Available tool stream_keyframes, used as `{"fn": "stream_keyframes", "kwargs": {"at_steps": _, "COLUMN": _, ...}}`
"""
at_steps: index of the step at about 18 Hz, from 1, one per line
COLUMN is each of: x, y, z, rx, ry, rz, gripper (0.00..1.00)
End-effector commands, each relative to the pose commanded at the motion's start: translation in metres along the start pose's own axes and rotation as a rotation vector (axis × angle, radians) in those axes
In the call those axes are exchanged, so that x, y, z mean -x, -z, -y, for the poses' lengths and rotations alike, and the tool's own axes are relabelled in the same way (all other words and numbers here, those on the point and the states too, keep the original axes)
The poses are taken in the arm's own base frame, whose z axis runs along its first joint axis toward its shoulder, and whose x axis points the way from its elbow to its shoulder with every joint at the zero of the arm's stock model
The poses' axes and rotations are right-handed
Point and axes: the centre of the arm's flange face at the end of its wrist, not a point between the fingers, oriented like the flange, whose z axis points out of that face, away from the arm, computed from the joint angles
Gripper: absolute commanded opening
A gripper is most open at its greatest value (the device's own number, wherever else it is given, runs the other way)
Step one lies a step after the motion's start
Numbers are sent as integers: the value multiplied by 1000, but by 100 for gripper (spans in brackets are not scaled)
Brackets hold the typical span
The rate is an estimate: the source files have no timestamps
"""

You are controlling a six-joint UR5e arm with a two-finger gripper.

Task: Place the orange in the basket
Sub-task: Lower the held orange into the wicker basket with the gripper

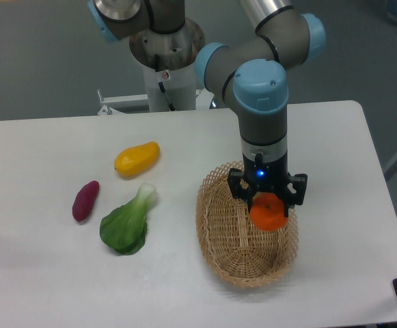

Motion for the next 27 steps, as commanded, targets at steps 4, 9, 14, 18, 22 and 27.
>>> {"fn": "stream_keyframes", "kwargs": {"at_steps": 4, "x": -4, "y": -8, "z": -5, "rx": 11, "ry": -26, "rz": -13, "gripper": 69}}
{"fn": "stream_keyframes", "kwargs": {"at_steps": 9, "x": -10, "y": -17, "z": -11, "rx": 28, "ry": -31, "rz": -26, "gripper": 70}}
{"fn": "stream_keyframes", "kwargs": {"at_steps": 14, "x": -32, "y": -34, "z": -34, "rx": 67, "ry": -114, "rz": -59, "gripper": 69}}
{"fn": "stream_keyframes", "kwargs": {"at_steps": 18, "x": -40, "y": -53, "z": -38, "rx": 94, "ry": -136, "rz": -83, "gripper": 69}}
{"fn": "stream_keyframes", "kwargs": {"at_steps": 22, "x": -47, "y": -81, "z": -55, "rx": 130, "ry": -113, "rz": -104, "gripper": 70}}
{"fn": "stream_keyframes", "kwargs": {"at_steps": 27, "x": -53, "y": -116, "z": -59, "rx": 163, "ry": 30, "rz": -122, "gripper": 70}}
